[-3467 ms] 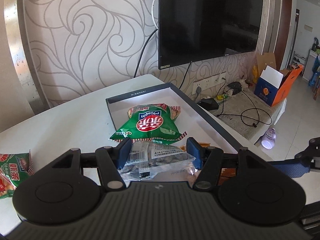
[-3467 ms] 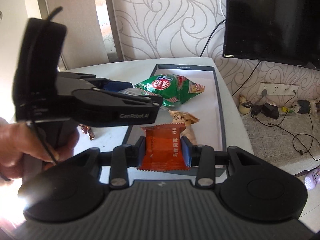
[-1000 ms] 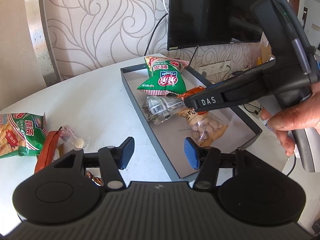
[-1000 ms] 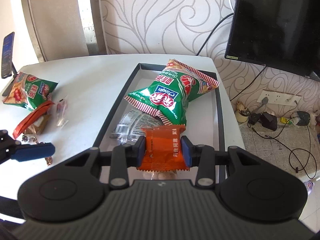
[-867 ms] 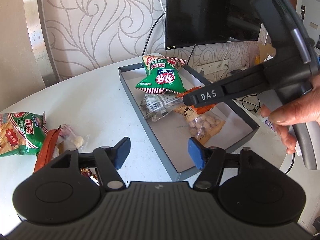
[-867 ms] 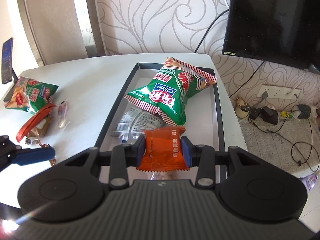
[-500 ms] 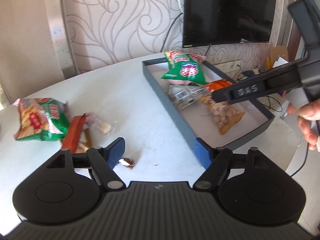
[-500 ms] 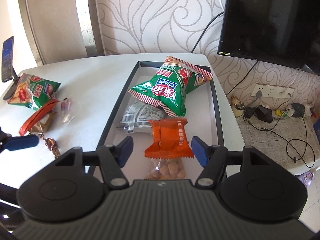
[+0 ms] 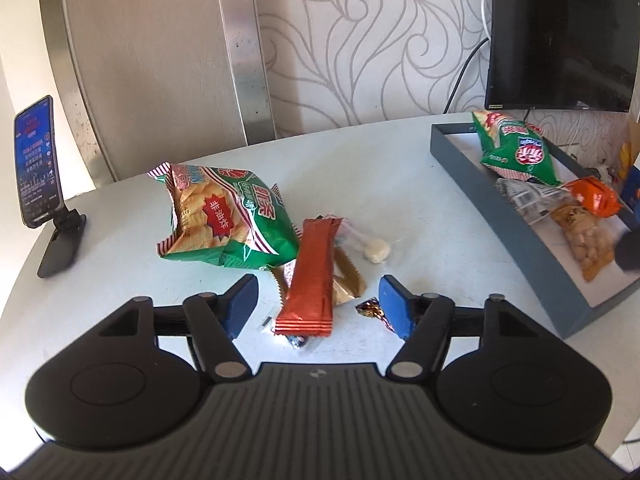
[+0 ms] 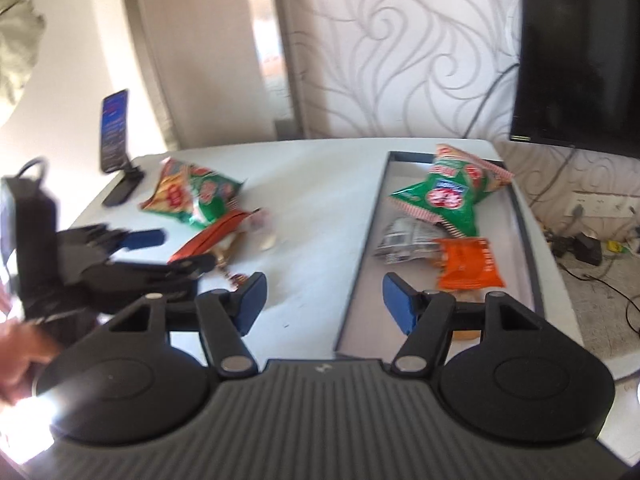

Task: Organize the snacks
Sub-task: 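Grasp the red-wrapped bar with the left gripper while the right moves to the chocolate candy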

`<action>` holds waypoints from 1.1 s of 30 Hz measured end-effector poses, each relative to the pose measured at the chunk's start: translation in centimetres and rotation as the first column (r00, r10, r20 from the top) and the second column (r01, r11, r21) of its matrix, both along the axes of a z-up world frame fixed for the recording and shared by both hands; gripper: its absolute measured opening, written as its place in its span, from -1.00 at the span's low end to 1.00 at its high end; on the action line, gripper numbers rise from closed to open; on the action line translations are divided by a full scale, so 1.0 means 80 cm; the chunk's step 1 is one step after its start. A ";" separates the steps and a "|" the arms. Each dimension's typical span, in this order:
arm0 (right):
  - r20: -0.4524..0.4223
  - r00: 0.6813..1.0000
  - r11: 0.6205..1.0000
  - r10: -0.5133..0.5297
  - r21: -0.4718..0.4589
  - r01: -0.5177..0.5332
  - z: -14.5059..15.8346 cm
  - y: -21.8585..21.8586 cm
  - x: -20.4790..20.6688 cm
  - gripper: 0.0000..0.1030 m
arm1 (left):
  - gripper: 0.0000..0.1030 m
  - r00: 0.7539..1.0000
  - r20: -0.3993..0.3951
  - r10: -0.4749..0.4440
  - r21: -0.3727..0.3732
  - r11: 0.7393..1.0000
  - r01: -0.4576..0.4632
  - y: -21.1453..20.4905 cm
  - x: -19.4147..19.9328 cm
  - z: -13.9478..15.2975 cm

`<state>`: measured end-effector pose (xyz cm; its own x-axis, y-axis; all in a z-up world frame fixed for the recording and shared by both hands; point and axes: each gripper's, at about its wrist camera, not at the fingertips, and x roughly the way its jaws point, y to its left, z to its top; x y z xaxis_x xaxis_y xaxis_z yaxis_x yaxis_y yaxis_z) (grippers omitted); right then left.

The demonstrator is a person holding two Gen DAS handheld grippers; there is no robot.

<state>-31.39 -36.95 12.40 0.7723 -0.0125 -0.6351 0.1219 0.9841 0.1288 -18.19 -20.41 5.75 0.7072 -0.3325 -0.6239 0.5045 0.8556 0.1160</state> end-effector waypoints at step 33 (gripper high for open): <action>-0.157 0.931 0.928 0.329 -0.129 -0.349 -0.057 0.079 0.091 -0.09 | -0.36 0.998 -0.069 -0.011 -0.044 0.999 0.008 0.050 -0.024 0.003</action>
